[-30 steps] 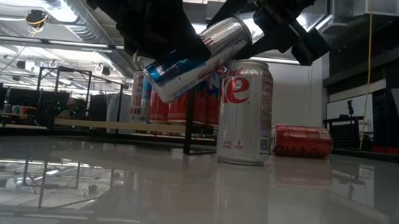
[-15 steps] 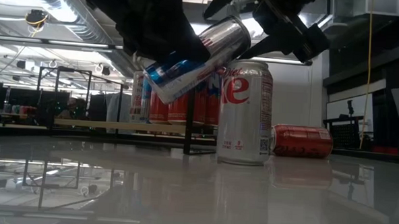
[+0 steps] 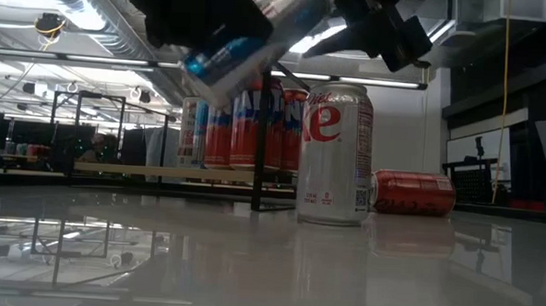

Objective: Pick and place cans onto a shelf
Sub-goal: Put the blue and white soda can on the shelf aligned with the other blue and white soda cans

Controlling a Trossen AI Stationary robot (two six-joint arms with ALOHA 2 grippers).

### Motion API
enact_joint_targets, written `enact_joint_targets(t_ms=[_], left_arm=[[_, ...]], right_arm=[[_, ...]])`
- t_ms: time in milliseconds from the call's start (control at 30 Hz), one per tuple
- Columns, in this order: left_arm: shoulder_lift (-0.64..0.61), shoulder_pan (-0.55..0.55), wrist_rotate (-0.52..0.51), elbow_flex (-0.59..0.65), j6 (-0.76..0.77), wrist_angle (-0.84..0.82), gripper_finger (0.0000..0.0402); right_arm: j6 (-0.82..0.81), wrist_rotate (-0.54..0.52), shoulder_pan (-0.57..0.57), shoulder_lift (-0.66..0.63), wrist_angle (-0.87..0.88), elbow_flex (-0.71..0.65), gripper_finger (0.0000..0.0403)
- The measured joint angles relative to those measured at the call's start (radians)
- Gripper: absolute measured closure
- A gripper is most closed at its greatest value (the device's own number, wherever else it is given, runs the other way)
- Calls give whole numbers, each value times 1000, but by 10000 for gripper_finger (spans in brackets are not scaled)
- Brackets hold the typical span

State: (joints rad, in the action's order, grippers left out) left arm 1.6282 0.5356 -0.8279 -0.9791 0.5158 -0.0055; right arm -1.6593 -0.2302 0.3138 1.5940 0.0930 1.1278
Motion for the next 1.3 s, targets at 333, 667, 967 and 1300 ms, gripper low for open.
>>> enact_joint_targets(t_ms=[333,667,967,1300], left_arm=[[-36,76,-54,-1,2,-2,181],[-41,163,-202,-1,89,1,181],[-89,245,-415,0,76,-22,181],[-342,260,-636,0,76,-266,181]], right_arm=[[103,-32,-1,0,-186,0,71],[169,-32,0,0,-227,0,71],[239,-33,0,-15,-234,0,71],[483,-28,0,-88,-210,-2,71]])
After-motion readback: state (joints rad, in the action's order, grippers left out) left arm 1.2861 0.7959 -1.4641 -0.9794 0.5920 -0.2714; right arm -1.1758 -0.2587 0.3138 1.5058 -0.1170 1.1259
